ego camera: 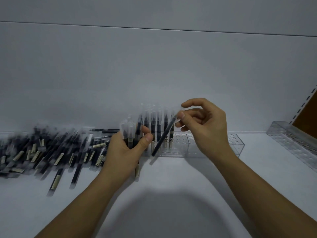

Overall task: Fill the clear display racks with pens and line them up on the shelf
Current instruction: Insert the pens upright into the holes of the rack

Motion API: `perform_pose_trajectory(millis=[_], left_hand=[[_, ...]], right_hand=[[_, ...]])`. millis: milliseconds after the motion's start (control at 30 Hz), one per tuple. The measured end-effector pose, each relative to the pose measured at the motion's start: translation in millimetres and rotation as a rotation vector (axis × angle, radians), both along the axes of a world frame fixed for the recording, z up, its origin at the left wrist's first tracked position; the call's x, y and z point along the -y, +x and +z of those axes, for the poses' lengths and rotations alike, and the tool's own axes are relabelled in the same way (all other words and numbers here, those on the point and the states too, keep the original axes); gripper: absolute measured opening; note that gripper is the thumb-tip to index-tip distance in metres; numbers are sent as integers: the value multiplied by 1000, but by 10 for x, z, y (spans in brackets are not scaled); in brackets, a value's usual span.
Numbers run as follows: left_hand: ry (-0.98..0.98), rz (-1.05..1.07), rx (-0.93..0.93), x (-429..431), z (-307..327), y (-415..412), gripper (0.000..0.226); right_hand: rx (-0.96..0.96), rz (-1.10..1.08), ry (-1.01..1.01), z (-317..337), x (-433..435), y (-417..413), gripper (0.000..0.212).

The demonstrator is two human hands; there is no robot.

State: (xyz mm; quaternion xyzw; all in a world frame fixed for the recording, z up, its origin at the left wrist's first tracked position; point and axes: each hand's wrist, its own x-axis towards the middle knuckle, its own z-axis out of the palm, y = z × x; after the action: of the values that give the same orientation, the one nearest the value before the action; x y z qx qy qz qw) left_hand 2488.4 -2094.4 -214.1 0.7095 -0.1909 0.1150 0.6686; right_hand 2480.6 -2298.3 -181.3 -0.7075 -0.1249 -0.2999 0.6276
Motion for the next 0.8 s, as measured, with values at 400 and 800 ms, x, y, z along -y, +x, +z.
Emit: perform_pose_trajectory(millis=[400,800], left_hand=[[-12,-1,-67,17,-27,-14,26],[-31,-8,-50,34,-21,-9,13]], right_hand=[[68,-189,81,64,241,50,11],[220,-268,-122,27,148,24,14]])
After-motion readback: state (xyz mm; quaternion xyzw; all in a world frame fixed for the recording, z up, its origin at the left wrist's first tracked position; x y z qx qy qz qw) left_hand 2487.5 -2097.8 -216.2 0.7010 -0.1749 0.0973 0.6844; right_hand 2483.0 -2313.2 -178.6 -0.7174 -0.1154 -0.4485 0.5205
